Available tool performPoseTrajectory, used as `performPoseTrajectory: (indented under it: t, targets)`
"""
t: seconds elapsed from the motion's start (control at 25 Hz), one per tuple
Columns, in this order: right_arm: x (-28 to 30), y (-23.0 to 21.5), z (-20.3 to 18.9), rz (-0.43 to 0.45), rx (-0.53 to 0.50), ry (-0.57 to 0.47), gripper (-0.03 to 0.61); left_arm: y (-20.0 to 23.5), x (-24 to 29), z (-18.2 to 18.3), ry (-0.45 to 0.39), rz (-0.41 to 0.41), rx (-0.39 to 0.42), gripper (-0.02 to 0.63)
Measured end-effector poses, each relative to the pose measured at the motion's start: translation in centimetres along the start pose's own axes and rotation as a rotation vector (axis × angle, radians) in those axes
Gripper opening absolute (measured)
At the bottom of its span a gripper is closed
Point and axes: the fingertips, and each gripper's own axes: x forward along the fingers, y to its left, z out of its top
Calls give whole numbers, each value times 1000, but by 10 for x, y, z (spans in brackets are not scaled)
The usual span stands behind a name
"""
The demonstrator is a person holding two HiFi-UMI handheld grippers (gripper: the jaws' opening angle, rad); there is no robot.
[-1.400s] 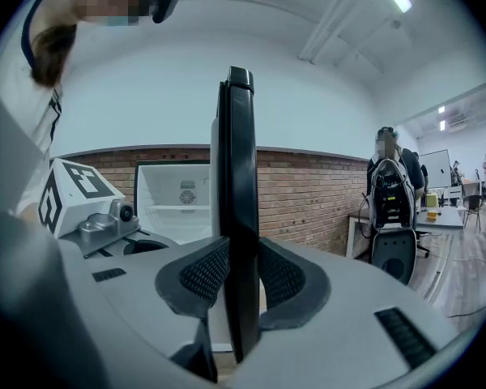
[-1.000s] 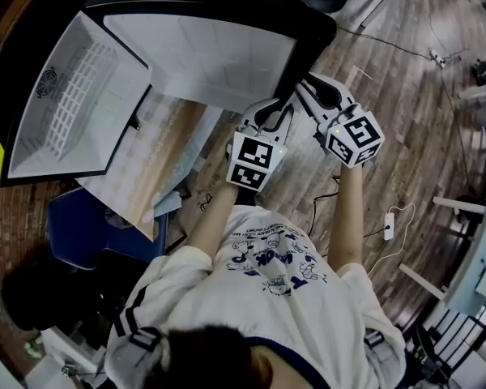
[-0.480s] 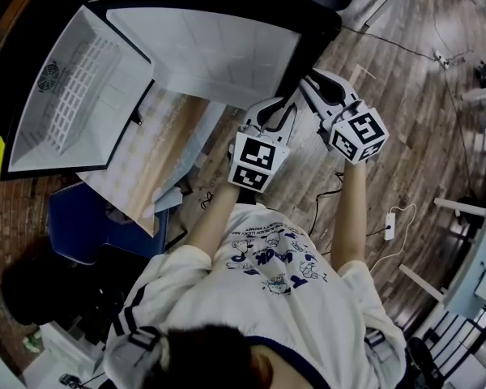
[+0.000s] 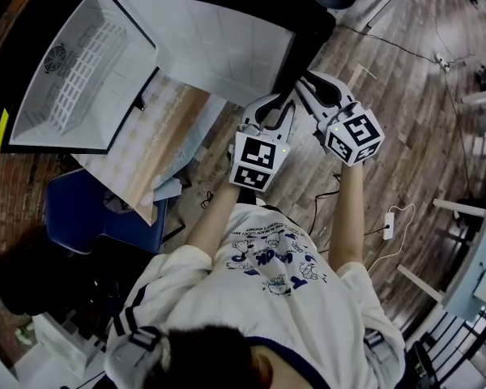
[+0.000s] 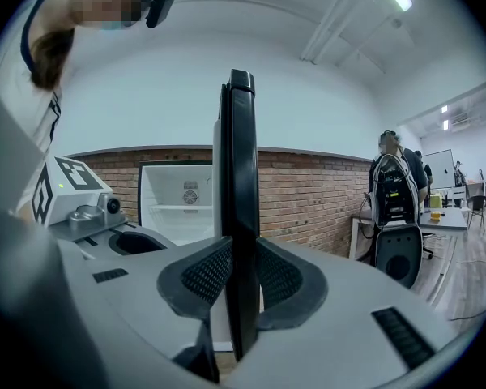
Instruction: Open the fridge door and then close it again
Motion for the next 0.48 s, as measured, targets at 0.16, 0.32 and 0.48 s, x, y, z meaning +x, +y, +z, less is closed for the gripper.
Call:
performPoseTrajectory:
  t: [0.16, 0.32, 0.48]
  targets:
    - [-7, 25, -2, 13, 2, 5, 96, -5, -21, -6, -9, 41, -4, 77]
    - [-14, 56, -3, 26, -5, 8, 97, -5, -47, -12, -26, 111, -5, 78]
    - [-19, 91, -6, 86, -4, 3, 96, -5, -73, -24, -27, 155, -22, 84]
